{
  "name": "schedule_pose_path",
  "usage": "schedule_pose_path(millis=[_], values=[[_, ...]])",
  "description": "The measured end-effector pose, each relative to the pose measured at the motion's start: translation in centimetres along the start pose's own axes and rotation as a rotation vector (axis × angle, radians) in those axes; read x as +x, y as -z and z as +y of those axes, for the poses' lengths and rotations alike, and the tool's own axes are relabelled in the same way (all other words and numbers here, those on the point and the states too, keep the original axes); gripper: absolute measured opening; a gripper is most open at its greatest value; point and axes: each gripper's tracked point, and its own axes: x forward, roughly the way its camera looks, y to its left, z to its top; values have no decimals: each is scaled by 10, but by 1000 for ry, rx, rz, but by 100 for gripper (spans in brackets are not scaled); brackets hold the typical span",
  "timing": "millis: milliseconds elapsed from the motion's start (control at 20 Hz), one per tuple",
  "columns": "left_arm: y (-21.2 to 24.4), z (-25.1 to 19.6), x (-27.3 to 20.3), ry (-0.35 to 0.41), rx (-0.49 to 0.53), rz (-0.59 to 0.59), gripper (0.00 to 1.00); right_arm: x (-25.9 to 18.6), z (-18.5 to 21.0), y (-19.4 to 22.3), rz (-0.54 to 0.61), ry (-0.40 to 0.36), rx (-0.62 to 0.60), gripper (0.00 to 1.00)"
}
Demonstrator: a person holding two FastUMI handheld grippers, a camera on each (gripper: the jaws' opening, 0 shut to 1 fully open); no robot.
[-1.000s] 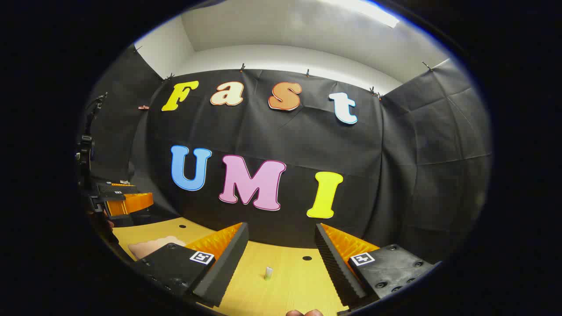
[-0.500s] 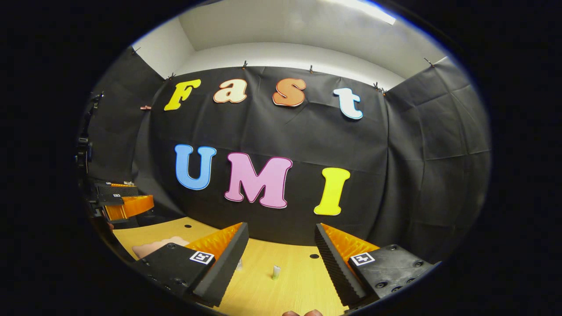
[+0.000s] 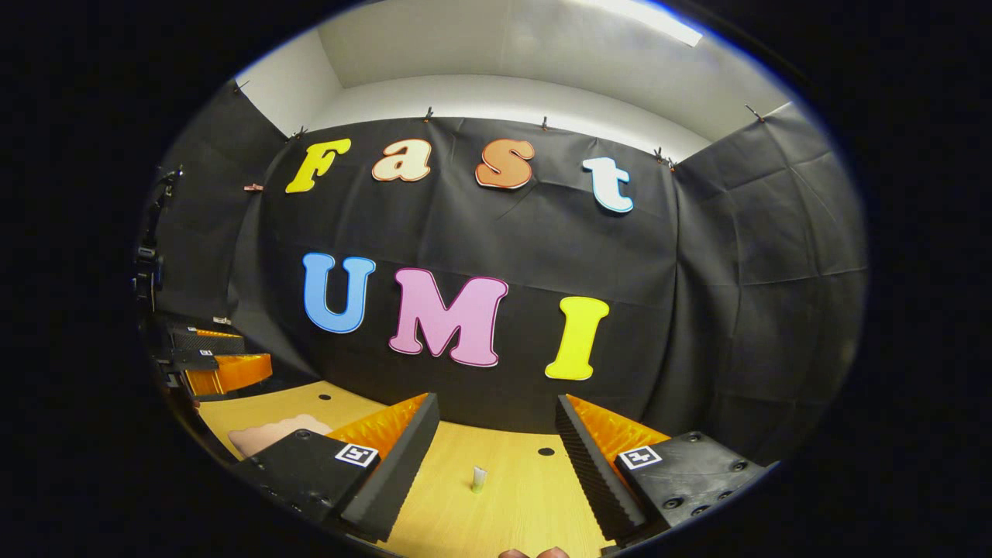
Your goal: First open the suitcase, pack the skin care products into it, and then close the suitcase.
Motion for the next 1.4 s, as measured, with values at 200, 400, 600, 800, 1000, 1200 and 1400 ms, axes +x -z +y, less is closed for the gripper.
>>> schedule_pose_path(millis=[200, 400, 600, 800, 1000, 1200, 1400], values=[[54, -19, 12, 53, 21, 154, 96, -5, -7, 11, 16, 22, 29, 96], [113, -43, 30, 108, 12, 340, 95, -4, -10, 14, 18, -8, 8, 94], [190, -69, 55, 140, 40, 580, 96, 3, -23, 21, 11, -37, 50, 96], [255, -78, 77, 114, 90, 805, 96, 18, -45, 46, 38, -81, 71, 96], [311, -72, 104, 50, 136, 981, 98, 33, -78, 76, 88, -57, 74, 96], [346, -68, 113, -4, 28, 1107, 98, 48, -108, 109, 163, -22, 88, 96], [357, -60, 114, -44, 19, 1149, 91, 66, -122, 124, 194, -11, 116, 96]])
